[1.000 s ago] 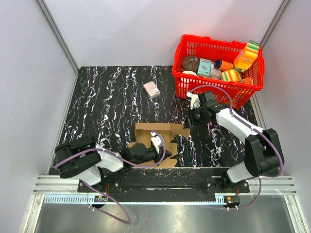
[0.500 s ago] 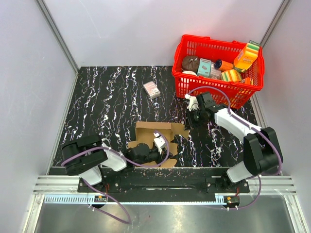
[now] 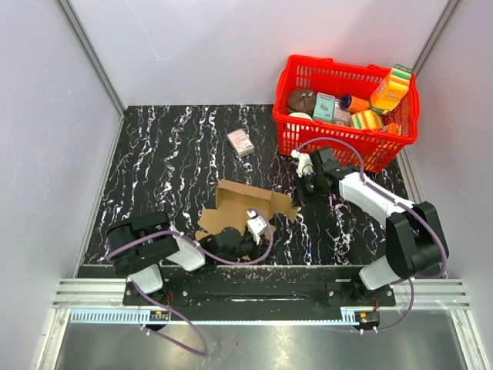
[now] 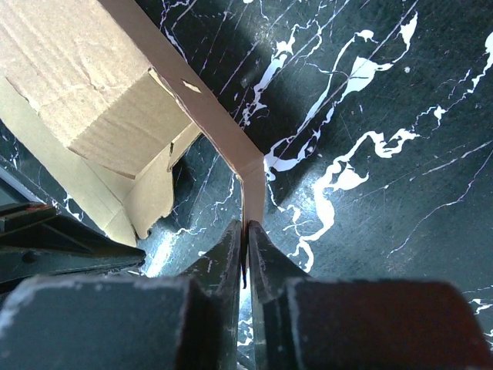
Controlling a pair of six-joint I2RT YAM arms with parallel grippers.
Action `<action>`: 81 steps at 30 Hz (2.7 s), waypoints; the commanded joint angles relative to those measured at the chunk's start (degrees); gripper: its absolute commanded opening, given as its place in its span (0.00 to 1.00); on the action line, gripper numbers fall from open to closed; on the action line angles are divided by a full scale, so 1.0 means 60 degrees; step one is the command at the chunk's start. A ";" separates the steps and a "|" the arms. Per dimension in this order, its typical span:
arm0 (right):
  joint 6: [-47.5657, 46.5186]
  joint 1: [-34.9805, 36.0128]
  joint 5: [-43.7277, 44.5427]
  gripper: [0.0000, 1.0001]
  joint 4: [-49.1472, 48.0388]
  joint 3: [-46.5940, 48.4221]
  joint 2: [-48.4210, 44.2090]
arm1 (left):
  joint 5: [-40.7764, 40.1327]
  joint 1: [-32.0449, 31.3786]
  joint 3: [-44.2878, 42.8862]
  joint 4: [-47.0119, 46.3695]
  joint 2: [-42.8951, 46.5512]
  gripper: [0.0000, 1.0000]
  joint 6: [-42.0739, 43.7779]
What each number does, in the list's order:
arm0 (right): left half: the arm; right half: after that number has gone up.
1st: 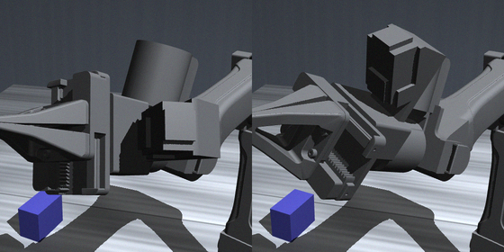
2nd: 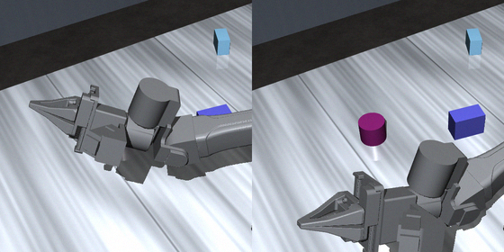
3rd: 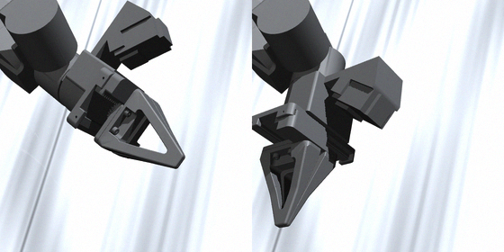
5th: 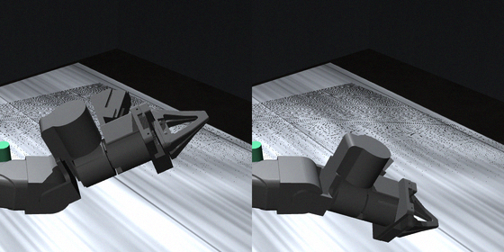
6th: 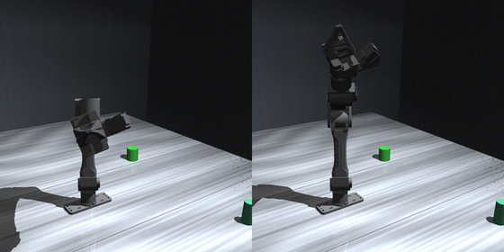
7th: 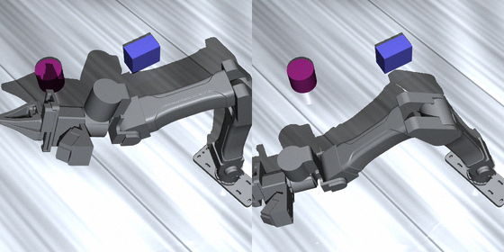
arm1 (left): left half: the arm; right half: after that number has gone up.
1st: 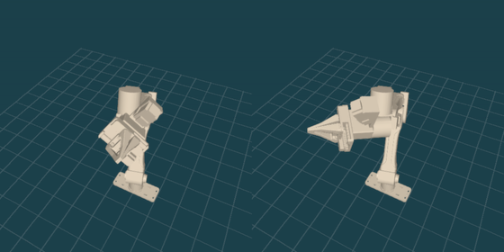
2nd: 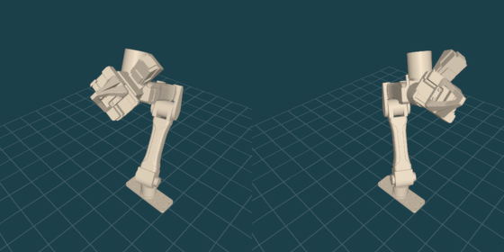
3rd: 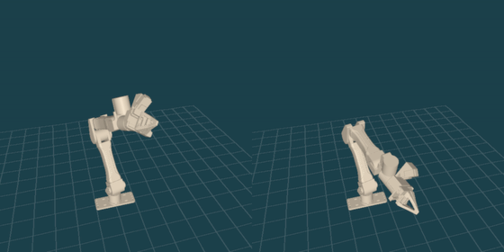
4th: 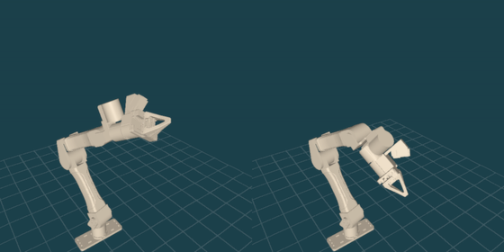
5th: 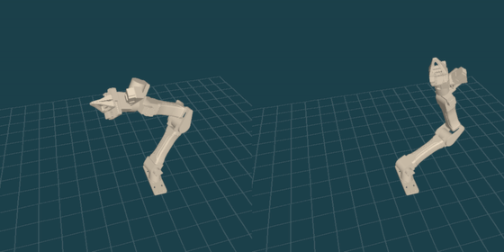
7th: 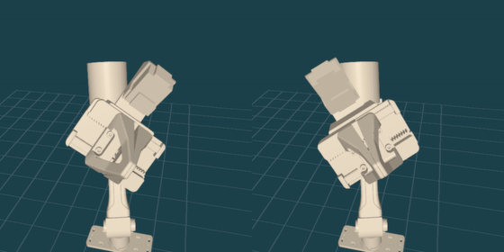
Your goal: Fold the paper box
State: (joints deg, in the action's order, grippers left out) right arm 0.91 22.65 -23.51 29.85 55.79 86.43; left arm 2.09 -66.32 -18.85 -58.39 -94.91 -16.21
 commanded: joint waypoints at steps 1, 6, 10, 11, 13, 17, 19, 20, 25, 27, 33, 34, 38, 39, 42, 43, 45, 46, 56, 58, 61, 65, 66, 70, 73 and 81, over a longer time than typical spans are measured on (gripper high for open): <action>-0.0107 0.0121 0.0065 0.11 0.0050 0.0165 -0.0328 | -0.0290 -0.0064 0.0153 -0.0712 0.0757 0.02 0.0109; -0.0107 0.0150 0.0153 0.11 0.0036 0.0179 -0.0343 | -0.0594 -0.0064 0.0651 -0.0523 0.1960 0.02 0.0108; -0.0107 0.0179 0.0168 0.11 0.0050 0.0179 -0.0401 | -0.1779 -0.0049 0.0740 -0.0040 0.2343 0.02 0.0182; -0.0093 0.0194 0.0168 0.11 0.0050 0.0179 -0.0416 | -0.1943 -0.0049 0.0682 0.0222 0.2270 0.02 0.0240; -0.0093 0.0194 0.0197 0.11 0.0050 0.0179 -0.0474 | -0.2163 -0.0035 0.0331 0.0662 0.1891 0.01 0.0284; -0.0107 0.0194 0.0212 0.10 0.0094 0.0194 -0.0563 | -0.2252 -0.0049 -0.0139 0.1382 0.1113 0.00 0.0241; -0.0107 0.0194 0.0226 0.10 0.0123 0.0194 -0.0592 | -0.2340 -0.0050 -0.0154 0.1382 0.0937 0.00 0.0153; -0.0093 0.0208 0.0212 0.10 0.0138 0.0208 -0.0607 | -0.2398 -0.0064 -0.0154 0.1440 0.0893 0.00 0.0109; -0.0107 0.0194 0.0168 0.09 0.0138 0.0209 -0.0592 | -0.2881 -0.0064 -0.0183 0.1514 0.0688 0.00 0.0094; -0.0093 0.0208 0.0153 0.09 0.0138 0.0209 -0.0621 | -0.3028 -0.0064 -0.0314 0.1660 0.0556 0.00 0.0152; -0.0107 0.0223 -0.0051 0.06 0.0138 0.0194 -0.0519 | -0.2723 -0.0064 -0.0593 0.1456 -0.0088 0.00 0.0109; -0.0093 0.0223 -0.0066 0.05 0.0138 0.0208 -0.0504 | -0.2648 -0.0064 -0.0637 0.1426 -0.0147 0.00 0.0079; 0.0053 0.0296 -0.0067 0.02 0.0021 0.0194 -0.0504 | -0.2399 -0.0093 -0.0842 0.1280 -0.0411 0.00 -0.0169; 0.0184 0.0311 -0.0052 0.01 -0.0037 0.0179 -0.0519 | -0.2370 -0.0122 -0.0886 0.1265 -0.0513 0.00 -0.0228; 0.0375 0.0413 -0.0037 0.00 -0.0155 0.0194 -0.0563 | -0.2413 -0.0152 -0.1018 0.1294 -0.0645 0.00 -0.0404; 0.0434 0.0443 -0.0037 0.00 -0.0198 0.0208 -0.0563 | -0.2442 -0.0152 -0.1062 0.1280 -0.0689 0.00 -0.0462; 0.0537 0.0574 -0.0023 0.00 -0.0214 0.0238 -0.0519 | -0.2486 -0.0152 -0.1164 0.1294 -0.0762 0.00 -0.0536; 0.0566 0.0647 -0.0008 0.00 -0.0214 0.0252 -0.0504 | -0.2487 -0.0137 -0.1208 0.1294 -0.0778 0.00 -0.0609; 0.1020 0.1439 0.0665 0.00 -0.0243 -0.0040 -0.0548 | -0.2691 -0.0152 -0.1502 0.1382 -0.0953 0.00 -0.0888; 0.1225 0.1571 0.0827 0.00 -0.0417 -0.0288 -0.0665 | -0.2692 -0.0152 -0.1516 0.1382 -0.0968 0.00 -0.0931; 0.1416 0.1790 0.1076 0.00 -0.0579 -0.0552 -0.0855 | -0.2619 -0.0152 -0.1560 0.1469 -0.0968 0.00 -0.0932; 0.1592 0.2025 0.1427 0.00 -0.0667 -0.0772 -0.1031 | -0.2604 -0.0137 -0.1663 0.1543 -0.1027 0.00 -0.0946; 0.1606 0.2054 0.1573 0.00 -0.0682 -0.0831 -0.1104 | -0.2589 -0.0152 -0.1677 0.1543 -0.1027 0.00 -0.0961; 0.1753 0.2288 0.1954 0.00 -0.0872 -0.1109 -0.1251 | -0.2545 -0.0152 -0.1677 0.1529 -0.1027 0.00 -0.1034; 0.1841 0.2449 0.2203 0.00 -0.0989 -0.1285 -0.1324 | -0.2545 -0.0166 -0.1605 0.1587 -0.0866 0.00 -0.1049; 0.1929 0.2757 0.2672 0.00 -0.1122 -0.1549 -0.1427 | -0.1946 -0.0167 -0.1400 0.1851 0.0085 0.00 -0.0844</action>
State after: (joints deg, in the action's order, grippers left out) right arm 11.70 37.87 -10.22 22.85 47.81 78.70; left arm -12.99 -67.00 -27.40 -47.11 -99.22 -21.63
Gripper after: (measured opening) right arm 0.012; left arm 0.026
